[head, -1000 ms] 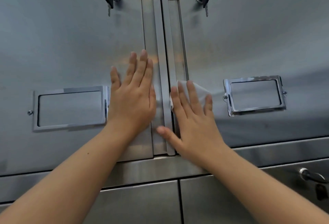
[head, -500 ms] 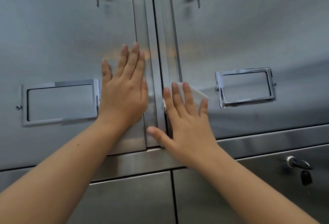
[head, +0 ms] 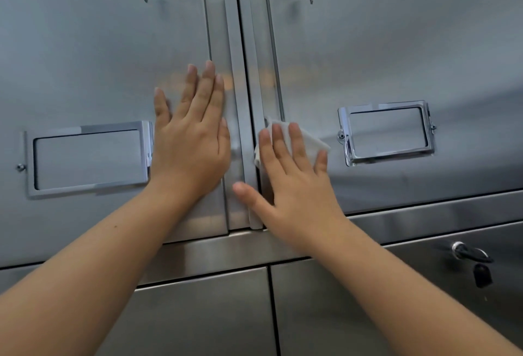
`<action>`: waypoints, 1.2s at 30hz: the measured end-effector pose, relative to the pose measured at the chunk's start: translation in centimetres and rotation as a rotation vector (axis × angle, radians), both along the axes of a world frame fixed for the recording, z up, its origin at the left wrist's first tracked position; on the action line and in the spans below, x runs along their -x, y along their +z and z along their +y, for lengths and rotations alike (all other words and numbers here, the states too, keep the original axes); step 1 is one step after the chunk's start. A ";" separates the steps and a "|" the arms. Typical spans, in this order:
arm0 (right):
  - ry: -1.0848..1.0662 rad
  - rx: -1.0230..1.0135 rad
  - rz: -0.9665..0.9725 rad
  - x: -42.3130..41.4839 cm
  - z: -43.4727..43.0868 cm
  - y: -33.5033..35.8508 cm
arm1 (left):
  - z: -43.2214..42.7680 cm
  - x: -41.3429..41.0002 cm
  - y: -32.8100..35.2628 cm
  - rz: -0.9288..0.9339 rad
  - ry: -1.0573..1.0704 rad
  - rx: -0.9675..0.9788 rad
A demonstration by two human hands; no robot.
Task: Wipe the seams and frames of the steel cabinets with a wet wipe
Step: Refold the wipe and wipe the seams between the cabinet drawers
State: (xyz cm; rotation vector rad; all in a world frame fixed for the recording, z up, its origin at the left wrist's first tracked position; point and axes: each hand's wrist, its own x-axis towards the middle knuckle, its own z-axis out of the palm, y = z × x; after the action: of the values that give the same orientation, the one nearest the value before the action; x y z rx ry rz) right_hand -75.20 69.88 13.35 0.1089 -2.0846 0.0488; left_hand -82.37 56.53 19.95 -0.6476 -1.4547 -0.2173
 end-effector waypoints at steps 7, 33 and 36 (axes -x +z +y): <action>0.000 -0.085 0.071 0.6 0.6 -6.2 | -0.1 0.0 0.0 0.013 -0.009 -0.004; -0.088 -0.086 0.070 0.7 2.7 8.9 | 0.0 -0.1 -0.1 0.040 0.020 -0.007; -0.050 -0.122 0.103 0.9 2.8 7.9 | -0.1 -0.2 0.0 0.045 0.009 -0.002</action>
State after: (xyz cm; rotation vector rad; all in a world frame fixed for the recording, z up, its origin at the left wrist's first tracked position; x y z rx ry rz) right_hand -76.09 72.71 21.24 0.1307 -1.9861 -0.1125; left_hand -82.17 56.48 19.98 -0.6407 -1.4143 -0.1960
